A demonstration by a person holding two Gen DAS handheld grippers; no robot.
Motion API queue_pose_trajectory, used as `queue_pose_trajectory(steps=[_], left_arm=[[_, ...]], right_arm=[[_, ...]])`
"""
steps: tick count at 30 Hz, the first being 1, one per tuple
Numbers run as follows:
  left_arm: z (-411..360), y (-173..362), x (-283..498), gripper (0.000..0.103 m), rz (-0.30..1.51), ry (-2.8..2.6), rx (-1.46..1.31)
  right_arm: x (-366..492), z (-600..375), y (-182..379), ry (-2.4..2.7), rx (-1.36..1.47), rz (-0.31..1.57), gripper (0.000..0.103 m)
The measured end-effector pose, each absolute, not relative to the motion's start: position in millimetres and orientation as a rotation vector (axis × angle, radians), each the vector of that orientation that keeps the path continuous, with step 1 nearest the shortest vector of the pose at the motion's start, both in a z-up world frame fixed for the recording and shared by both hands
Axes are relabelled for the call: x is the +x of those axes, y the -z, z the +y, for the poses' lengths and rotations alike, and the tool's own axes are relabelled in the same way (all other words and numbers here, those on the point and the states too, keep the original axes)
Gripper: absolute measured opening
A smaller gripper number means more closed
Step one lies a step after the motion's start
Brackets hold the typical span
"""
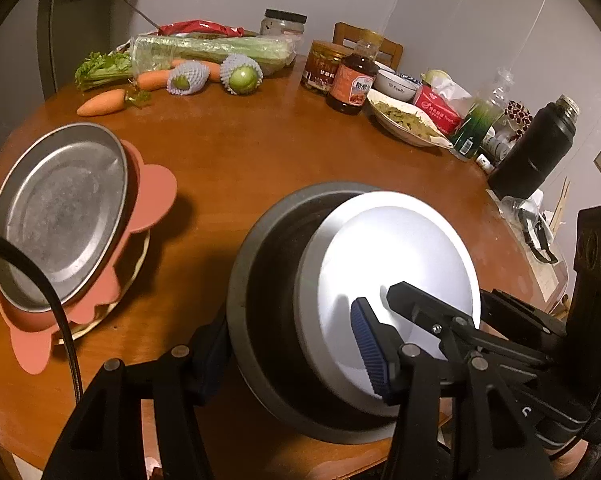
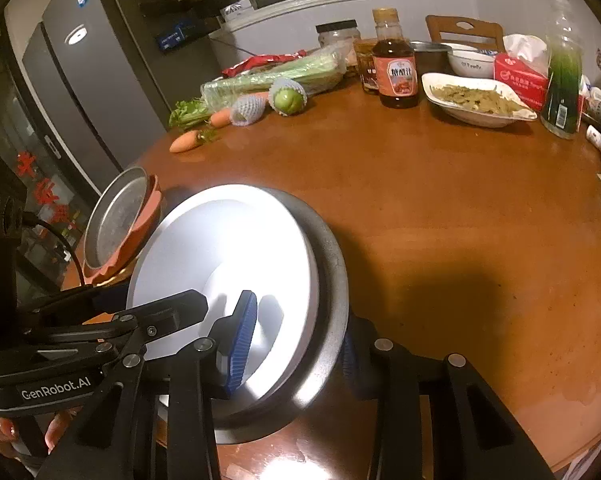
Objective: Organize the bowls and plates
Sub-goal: 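Grip the steel bowl rim with the left tool and lift the stack, then carry the steel bowl stack with the left tool toward the pink plate stack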
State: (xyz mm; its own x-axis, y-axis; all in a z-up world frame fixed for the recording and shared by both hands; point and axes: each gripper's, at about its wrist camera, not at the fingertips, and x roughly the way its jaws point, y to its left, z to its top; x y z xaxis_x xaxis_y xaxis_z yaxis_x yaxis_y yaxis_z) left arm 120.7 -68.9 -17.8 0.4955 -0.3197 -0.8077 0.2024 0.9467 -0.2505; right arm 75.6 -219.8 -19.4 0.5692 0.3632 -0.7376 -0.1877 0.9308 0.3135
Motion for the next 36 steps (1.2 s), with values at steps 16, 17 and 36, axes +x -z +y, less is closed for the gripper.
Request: queue_pose_trajectory(steps=[16, 17, 36], left_arm=[[-41, -20, 113, 0.056, 0.940, 0.268, -0.140], [-38, -23, 114, 0.056, 0.935, 0.264, -0.142], [63, -48, 121, 0.056, 0.873, 0.108, -0.223]], right_arm=[[81, -197, -13, -0.367, 0.179, 0.862, 0.038], [81, -195, -16, -0.370, 0.178, 0.859, 0.038], [124, -94, -54, -0.522, 0.083, 0.816, 0.038]])
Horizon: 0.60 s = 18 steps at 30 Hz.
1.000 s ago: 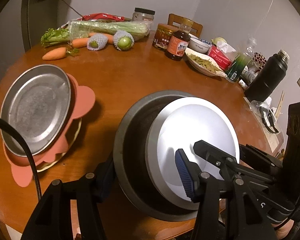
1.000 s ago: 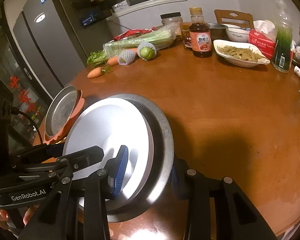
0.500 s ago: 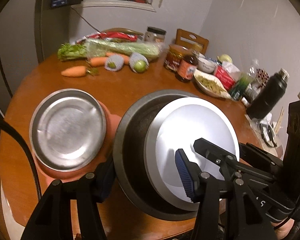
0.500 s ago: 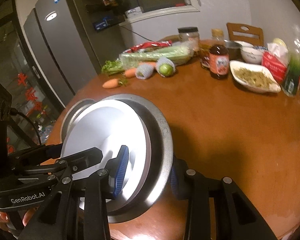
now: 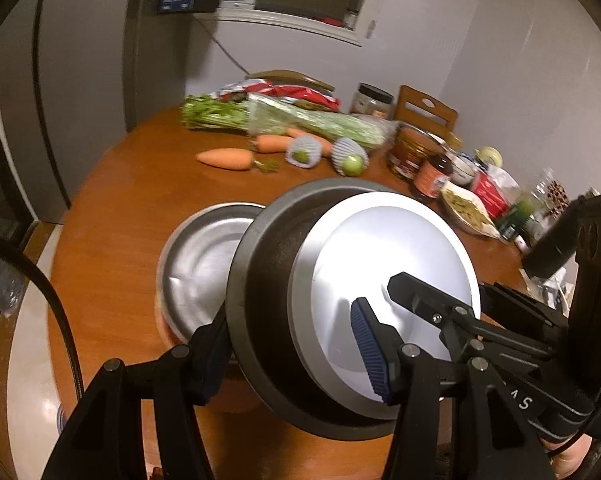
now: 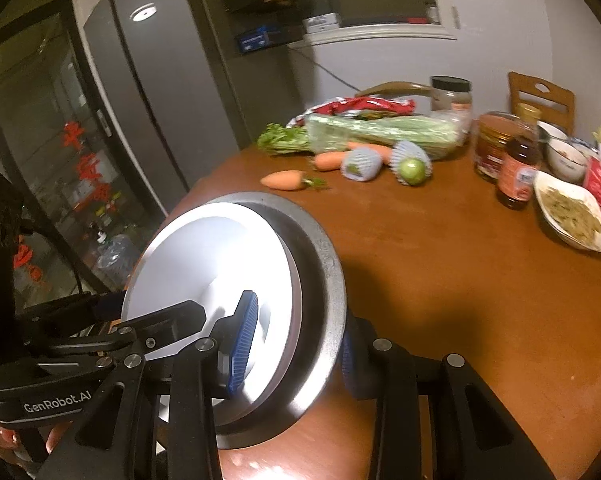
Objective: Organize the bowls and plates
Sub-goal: 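Carry the steel bowl stack with the left tool toward the pink plate stack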
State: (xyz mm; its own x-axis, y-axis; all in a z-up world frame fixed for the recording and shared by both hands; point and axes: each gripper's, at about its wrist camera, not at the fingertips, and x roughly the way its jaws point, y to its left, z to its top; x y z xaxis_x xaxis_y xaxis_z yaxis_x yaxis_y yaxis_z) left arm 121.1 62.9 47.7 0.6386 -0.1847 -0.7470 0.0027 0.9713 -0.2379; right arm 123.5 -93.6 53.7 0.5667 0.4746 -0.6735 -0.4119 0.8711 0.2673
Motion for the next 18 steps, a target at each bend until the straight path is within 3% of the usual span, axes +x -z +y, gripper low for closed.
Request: queue_pose_trajectory(steps=[18], left_arm=[[113, -23, 129, 0.056, 0.894, 0.061, -0.294]], right_arm=[[148, -27, -34, -0.562, 0.010, 0.857, 0.038]])
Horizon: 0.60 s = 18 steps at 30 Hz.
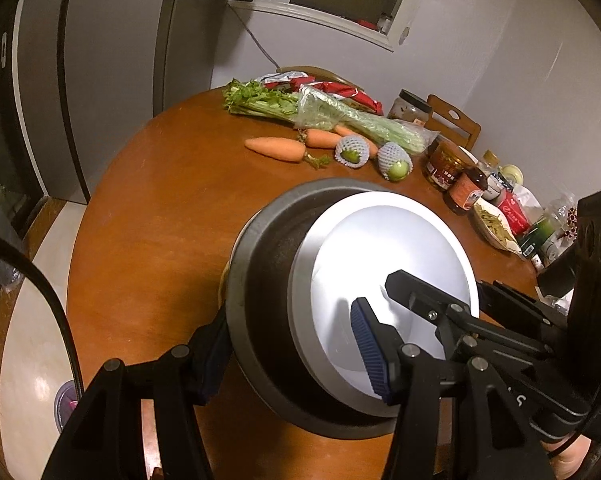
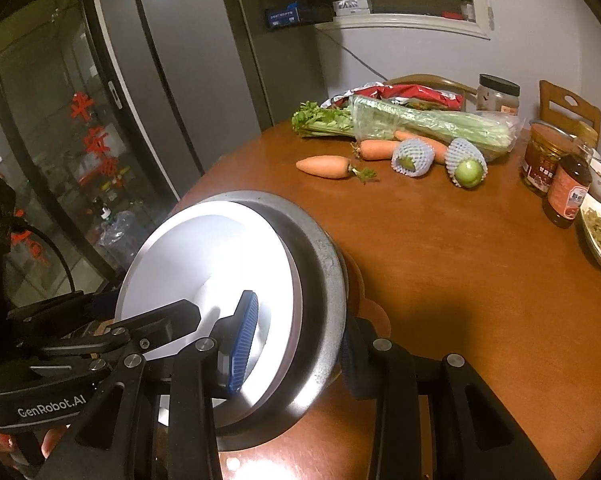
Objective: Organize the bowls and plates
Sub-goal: 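Carry the steel bowl stack with the left tool toward the pink plate stack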
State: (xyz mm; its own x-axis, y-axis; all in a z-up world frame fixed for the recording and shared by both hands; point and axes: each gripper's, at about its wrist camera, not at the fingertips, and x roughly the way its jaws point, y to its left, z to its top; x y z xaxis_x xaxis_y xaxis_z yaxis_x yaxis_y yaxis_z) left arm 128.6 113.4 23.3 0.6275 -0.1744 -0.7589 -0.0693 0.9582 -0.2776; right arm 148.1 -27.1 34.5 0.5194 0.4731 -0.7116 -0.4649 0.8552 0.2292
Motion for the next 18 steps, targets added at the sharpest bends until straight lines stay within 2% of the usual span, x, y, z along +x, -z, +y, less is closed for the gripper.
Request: queue_pose_trajectory(steps=[18], left_arm=[[117, -8, 136, 0.056, 0.903, 0.053, -0.294]], right_arm=[[157, -17, -14, -0.536, -0.001, 0.872, 0.038]])
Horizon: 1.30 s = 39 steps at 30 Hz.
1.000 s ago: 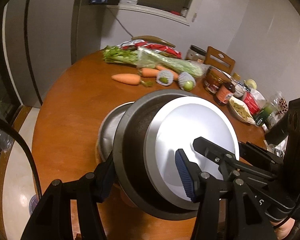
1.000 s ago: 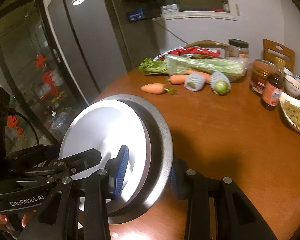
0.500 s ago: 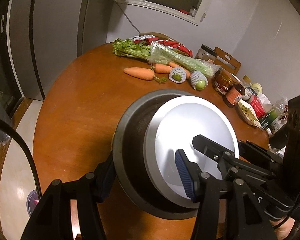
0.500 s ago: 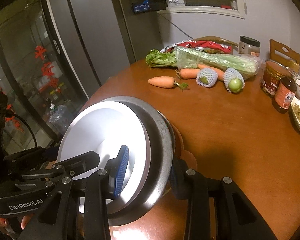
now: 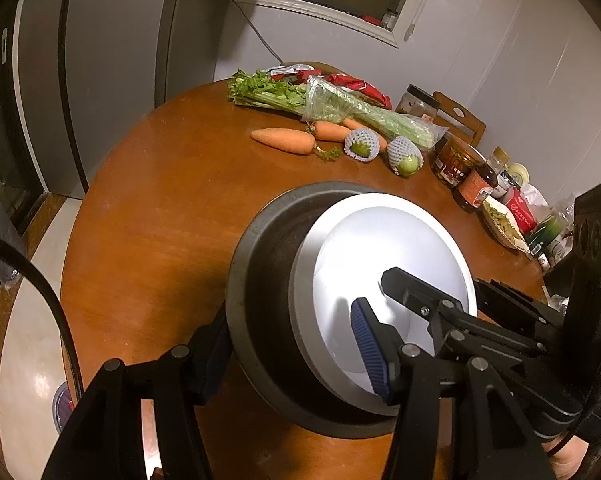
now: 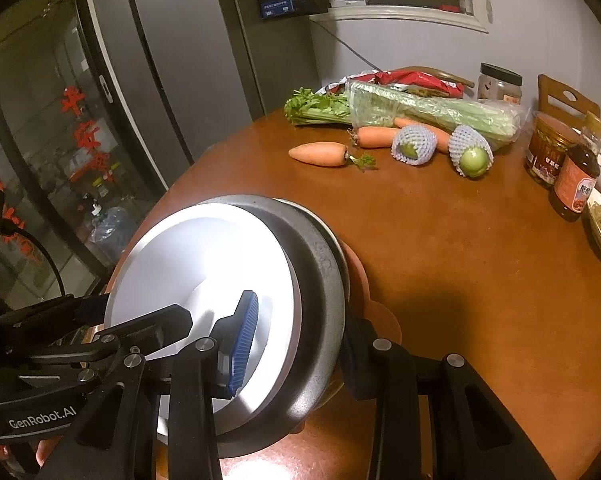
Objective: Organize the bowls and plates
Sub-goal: 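Carry the steel bowl stack with the left tool toward the pink plate stack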
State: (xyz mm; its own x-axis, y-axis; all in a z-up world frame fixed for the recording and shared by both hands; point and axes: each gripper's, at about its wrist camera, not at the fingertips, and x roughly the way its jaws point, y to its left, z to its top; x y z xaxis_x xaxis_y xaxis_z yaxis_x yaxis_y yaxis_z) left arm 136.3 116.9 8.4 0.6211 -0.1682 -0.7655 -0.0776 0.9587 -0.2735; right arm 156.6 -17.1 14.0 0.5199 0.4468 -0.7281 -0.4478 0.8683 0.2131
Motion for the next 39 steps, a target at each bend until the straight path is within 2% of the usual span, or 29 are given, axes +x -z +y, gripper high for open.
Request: queue_pose_trajectory(steps=[11, 14, 22, 24, 32, 34, 39], left_arm=[[115, -7, 137, 0.056, 0.896, 0.048, -0.268], [116, -6, 137, 0.057, 0.897, 0.042, -0.269], [117, -7, 135, 0.057, 0.890, 0.037, -0.266], [118, -7, 135, 0.057, 0.889, 0.035, -0.266], [123, -15, 127, 0.065, 0.860, 0.008, -0.246], [125, -15, 125, 0.070, 0.857, 0.007, -0.248], [129, -15, 123, 0.073, 0.853, -0.006, -0.258]], right_arm=[[154, -15, -13, -0.520, -0.041, 0.853, 0.039], [153, -15, -13, -0.505, -0.058, 0.848, 0.043], [152, -17, -16, -0.499, -0.068, 0.834, 0.043], [152, -17, -17, -0.496, -0.068, 0.835, 0.046], [151, -25, -19, -0.490, -0.049, 0.834, 0.055], [150, -28, -19, -0.487, -0.037, 0.833, 0.056], [147, -31, -22, -0.488, -0.028, 0.830, 0.060]])
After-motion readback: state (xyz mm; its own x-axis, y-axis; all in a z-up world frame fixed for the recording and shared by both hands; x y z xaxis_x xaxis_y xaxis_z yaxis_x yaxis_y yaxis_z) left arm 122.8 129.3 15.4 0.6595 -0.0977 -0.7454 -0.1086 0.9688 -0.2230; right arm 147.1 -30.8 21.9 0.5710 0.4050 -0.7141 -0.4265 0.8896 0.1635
